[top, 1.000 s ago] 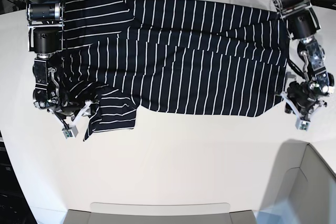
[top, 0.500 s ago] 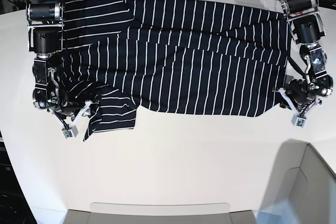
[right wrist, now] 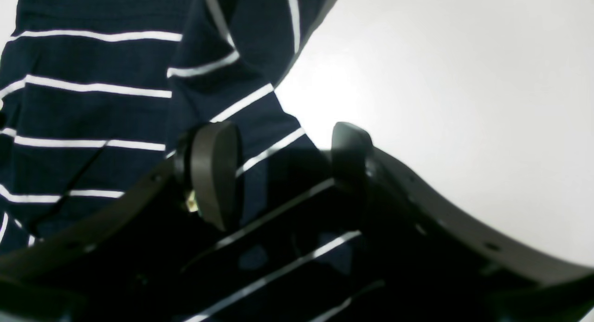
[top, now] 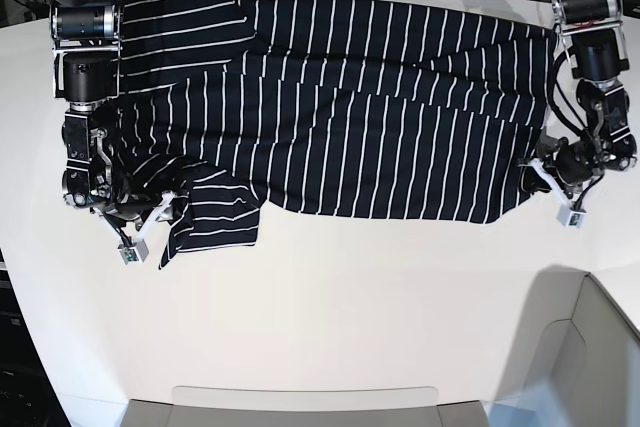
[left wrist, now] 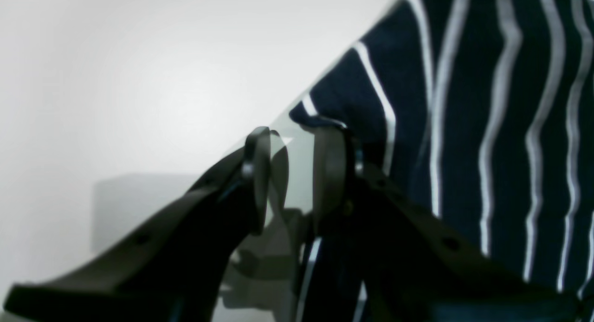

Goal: Fold the T-shirt properly
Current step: 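Grasp the hem edge with both grippers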

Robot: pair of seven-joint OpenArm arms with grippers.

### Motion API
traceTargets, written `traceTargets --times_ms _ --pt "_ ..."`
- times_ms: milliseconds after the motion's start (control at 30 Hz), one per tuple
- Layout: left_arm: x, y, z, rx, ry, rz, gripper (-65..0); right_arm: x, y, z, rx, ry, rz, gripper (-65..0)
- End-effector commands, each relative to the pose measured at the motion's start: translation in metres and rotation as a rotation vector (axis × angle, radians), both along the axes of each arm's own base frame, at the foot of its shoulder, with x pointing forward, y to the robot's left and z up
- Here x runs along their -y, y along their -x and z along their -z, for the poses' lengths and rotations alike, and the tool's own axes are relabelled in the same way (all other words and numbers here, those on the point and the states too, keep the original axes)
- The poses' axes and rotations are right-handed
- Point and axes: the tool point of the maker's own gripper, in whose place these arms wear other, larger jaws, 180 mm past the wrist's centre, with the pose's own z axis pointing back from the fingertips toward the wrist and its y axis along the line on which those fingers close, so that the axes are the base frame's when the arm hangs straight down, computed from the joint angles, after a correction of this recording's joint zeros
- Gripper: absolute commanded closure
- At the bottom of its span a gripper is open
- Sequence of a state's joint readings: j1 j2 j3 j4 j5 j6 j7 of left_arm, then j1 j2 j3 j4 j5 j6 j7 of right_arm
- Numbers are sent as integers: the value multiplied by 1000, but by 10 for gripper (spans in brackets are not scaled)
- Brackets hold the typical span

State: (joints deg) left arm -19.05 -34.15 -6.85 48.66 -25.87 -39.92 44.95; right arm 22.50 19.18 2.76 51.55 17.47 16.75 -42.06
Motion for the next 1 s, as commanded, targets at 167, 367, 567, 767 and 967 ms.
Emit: traceTargets --times_ms 167,367,567,767,967 --pt "-34 -19 -45 117 11 -68 -169 6 16 12 -86 37 -10 -327" --pt "-28 -13 -37 82 28 -63 -169 6 16 12 -86 37 -10 -327" --pt "-27 -4 -28 58 33 -66 -169 6 14 10 -83 38 -10 -327" --pt "-19 -3 -22 51 56 -67 -169 6 14 10 -83 37 -11 -327" --pt "-9 0 -8 22 93 -78 -170 6 14 10 -83 37 -11 -327"
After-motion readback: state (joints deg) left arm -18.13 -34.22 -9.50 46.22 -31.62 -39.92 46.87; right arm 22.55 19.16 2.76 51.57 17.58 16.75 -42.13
